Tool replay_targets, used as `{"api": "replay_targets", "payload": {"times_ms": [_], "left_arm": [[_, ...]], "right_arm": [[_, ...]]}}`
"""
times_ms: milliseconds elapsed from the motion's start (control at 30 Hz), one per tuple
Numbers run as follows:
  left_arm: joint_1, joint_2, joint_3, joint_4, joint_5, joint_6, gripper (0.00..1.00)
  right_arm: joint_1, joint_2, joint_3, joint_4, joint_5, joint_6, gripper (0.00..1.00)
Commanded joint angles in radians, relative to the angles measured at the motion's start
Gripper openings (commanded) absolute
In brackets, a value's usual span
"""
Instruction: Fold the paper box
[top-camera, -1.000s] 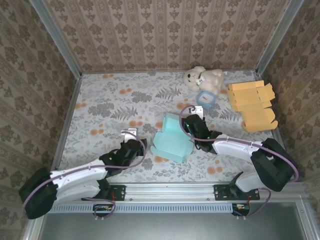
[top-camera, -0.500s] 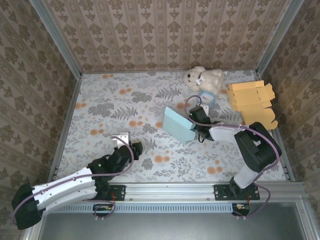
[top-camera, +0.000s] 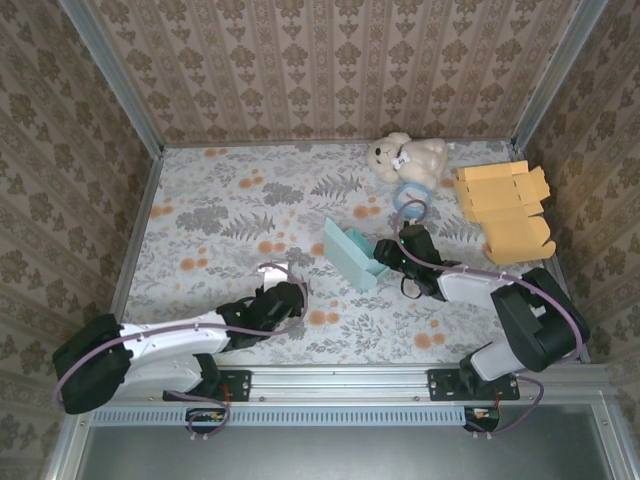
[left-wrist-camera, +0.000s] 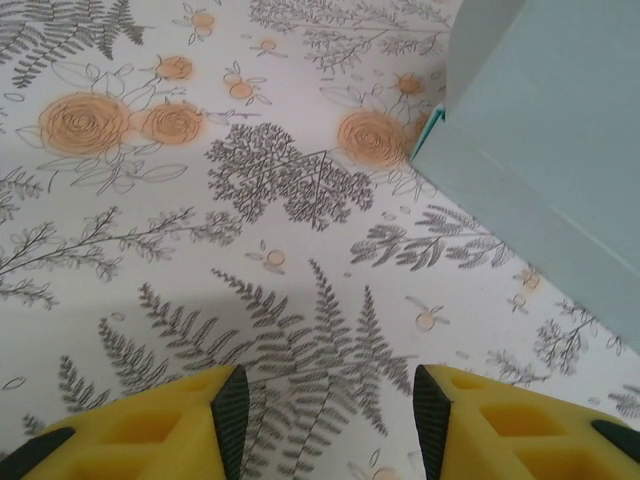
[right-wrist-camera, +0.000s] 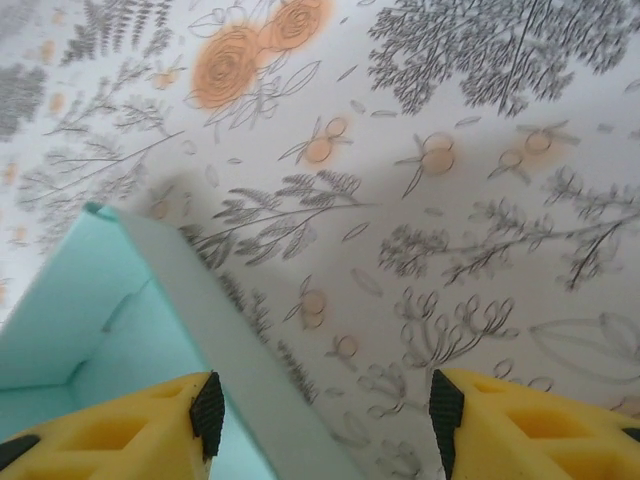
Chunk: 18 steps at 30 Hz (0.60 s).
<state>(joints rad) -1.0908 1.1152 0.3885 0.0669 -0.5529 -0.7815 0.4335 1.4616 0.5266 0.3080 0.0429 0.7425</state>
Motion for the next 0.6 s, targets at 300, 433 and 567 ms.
{"api": "replay_targets", "payload": {"times_ms": [300, 433, 567], "left_arm": [[0.227, -0.225, -0.087, -0.072, -0.023, -0.057, 0.47], [0.292, -0.328, -0.127, -0.121, 0.014, -0.062, 0.46], [0.31, -0.396, -0.134, -0.178, 0.016, -0.059, 0.46]], "right_arm": [[0.22, -0.058, -0.143, 0.242, -0.023, 0.19, 0.58], [0.323, 0.0, -0.073, 0.267, -0.004, 0.183, 0.58], [0.346, 0.04, -0.026, 0.25, 0.012, 0.173, 0.58]]}}
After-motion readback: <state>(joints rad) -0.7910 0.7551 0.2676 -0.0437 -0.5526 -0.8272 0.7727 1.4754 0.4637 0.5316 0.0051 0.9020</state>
